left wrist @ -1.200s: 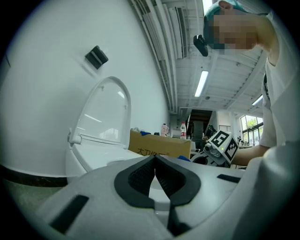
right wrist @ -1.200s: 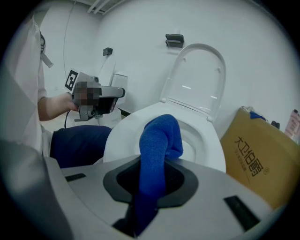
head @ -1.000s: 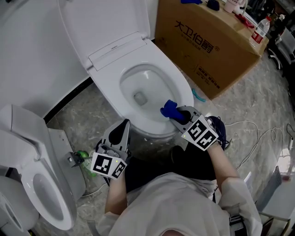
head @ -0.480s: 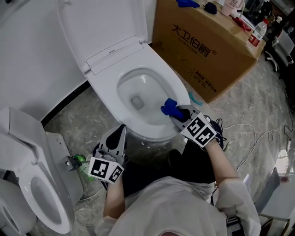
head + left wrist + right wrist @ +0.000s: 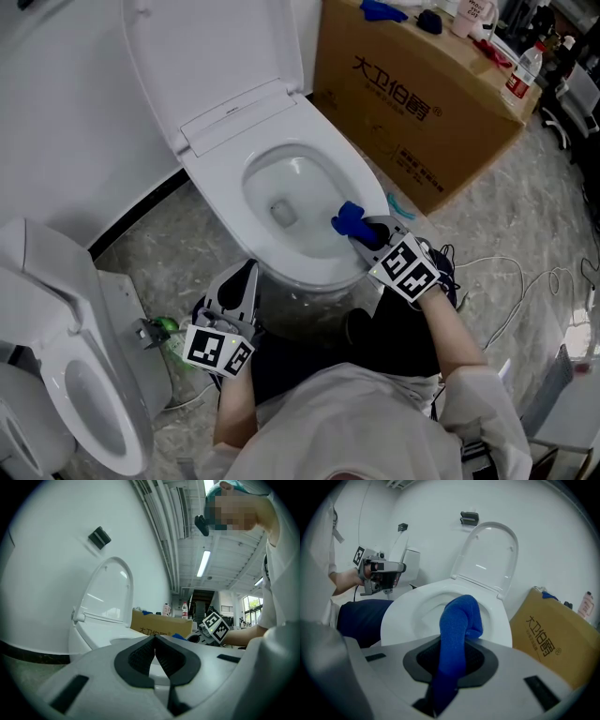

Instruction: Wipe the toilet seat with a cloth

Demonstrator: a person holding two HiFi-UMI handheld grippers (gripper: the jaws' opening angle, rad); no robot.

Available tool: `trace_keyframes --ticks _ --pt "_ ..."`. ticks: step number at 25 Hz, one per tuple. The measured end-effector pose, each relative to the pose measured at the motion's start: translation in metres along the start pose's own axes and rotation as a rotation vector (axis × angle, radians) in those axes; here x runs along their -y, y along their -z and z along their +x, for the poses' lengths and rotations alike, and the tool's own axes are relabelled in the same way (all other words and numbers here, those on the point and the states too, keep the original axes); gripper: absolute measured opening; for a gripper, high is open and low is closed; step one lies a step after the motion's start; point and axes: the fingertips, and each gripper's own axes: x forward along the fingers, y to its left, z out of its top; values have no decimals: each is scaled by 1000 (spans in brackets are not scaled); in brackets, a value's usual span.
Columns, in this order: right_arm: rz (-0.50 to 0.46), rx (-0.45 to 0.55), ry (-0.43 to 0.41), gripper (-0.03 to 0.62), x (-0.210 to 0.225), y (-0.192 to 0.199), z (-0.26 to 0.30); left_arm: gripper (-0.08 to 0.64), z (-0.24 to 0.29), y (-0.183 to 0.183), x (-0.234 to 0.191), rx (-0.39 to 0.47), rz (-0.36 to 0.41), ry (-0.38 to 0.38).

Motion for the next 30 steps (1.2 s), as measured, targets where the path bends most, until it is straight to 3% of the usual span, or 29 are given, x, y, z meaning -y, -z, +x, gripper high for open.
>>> trace_keyframes --ticks 30 --pt "26 -39 -17 52 28 8 12 5 6 9 7 -7 -3 26"
